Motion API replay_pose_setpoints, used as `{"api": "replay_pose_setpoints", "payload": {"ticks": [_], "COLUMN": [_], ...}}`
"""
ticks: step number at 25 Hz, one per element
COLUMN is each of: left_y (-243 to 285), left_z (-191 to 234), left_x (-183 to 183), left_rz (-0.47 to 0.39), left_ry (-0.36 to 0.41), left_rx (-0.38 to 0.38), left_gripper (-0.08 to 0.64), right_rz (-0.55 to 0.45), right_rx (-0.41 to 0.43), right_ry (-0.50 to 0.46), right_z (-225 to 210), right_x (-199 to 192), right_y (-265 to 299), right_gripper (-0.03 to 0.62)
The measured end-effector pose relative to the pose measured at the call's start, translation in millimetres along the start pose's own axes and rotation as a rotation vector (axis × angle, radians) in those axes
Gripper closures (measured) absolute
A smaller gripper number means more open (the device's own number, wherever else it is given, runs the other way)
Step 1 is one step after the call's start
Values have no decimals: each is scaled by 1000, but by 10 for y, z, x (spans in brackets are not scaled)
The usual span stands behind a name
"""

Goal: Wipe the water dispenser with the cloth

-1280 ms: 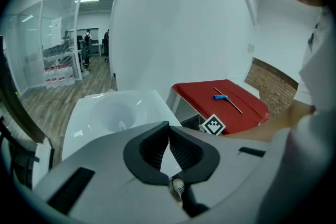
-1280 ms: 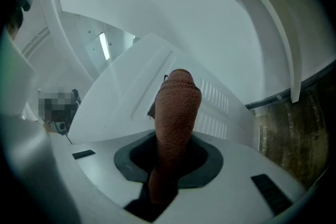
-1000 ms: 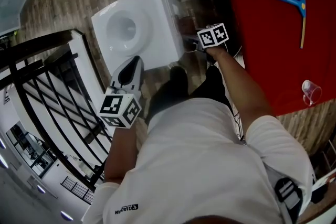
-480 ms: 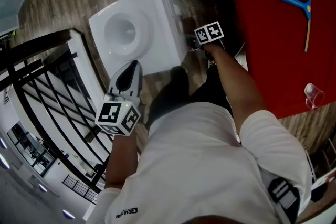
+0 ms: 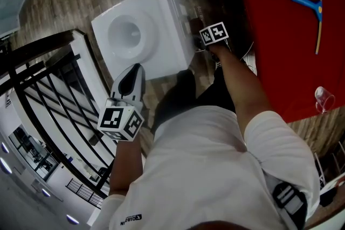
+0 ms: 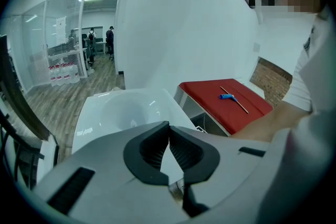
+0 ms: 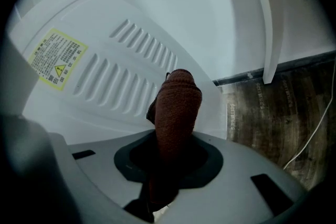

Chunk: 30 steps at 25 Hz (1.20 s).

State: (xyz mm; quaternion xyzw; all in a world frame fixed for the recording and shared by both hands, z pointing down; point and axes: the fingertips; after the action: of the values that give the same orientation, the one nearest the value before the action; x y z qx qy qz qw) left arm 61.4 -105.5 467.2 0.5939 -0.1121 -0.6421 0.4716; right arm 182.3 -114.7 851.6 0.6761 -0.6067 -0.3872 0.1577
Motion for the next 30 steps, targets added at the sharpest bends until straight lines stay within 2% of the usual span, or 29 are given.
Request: {"api": "replay_pose_setpoints", "payload": {"ticks": [6, 10, 13, 21, 25, 30], "left_y": [-2, 84, 152, 115, 90, 68], "left_z": [-41, -47, -119, -180, -165, -159], "left_x": [46, 43, 109, 241, 265, 280], "left_rz": [-4, -17, -35, -50, -52, -60], "left_ry": [1, -12, -12, 12, 13, 7], "left_rx": [-5, -11, -30, -52, -51, -47], "left_gripper": [560, 560, 560, 560, 560, 560], "right_rz": [-59, -165, -229, -423, -426, -396], "right_rx": [4, 77, 128, 289, 313, 328], "right_ry": [18, 41, -32, -212, -285, -311], "right_z": [44, 299, 582, 1359, 1528, 1603], "right_x": [114, 359, 622, 1705, 2047, 2106], "right_y": [-227, -612, -987, -1885, -1949, -1878], "right_gripper": [507, 508, 507, 508, 507, 508]}}
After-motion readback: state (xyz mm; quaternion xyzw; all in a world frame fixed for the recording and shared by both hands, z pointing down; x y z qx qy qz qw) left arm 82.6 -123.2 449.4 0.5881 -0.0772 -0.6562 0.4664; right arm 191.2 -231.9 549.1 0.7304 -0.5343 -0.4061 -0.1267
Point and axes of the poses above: the fingertips, and each gripper's own axes: y forward along the fingers, z to its left, x out of its top, and after that the axes turned 8 degrees about -y, right-handed
